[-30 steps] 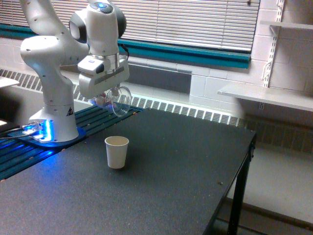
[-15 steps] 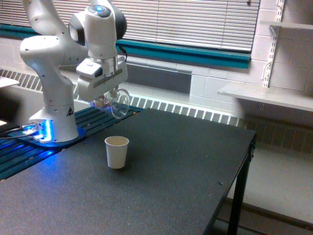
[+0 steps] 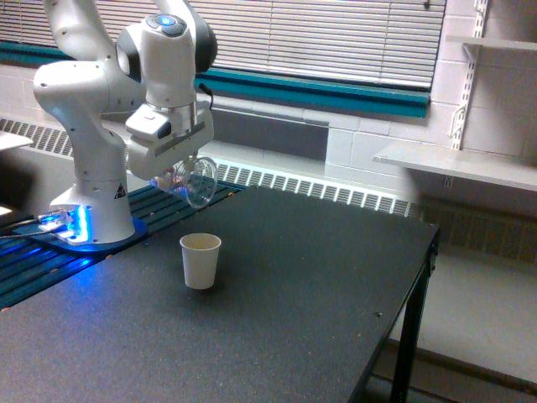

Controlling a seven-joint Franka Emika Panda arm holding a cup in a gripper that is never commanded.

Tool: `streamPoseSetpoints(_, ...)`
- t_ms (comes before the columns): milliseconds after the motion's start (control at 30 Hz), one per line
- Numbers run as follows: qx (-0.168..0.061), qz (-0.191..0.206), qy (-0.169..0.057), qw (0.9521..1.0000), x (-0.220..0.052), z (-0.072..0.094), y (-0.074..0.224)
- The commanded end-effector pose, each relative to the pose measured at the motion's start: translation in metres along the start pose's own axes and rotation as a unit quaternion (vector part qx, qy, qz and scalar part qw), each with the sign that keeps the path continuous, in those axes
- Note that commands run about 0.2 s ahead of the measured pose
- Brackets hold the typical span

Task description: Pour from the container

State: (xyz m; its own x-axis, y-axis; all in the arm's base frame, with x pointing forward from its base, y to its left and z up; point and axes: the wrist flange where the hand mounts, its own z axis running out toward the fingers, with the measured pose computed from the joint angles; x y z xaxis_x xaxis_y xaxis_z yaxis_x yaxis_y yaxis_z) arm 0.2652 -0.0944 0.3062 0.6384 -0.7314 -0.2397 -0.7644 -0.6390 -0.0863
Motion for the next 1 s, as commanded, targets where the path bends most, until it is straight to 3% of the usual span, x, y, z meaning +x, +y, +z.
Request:
streamPoseSetpoints(33, -0.008, -0.007, -0.022, 0.9997, -0.003, 0.016, 0.014)
streamPoseSetpoints(1000, -0.019, -0.014, -0.05, 0.9985, 0.001, 0.026, 0.032)
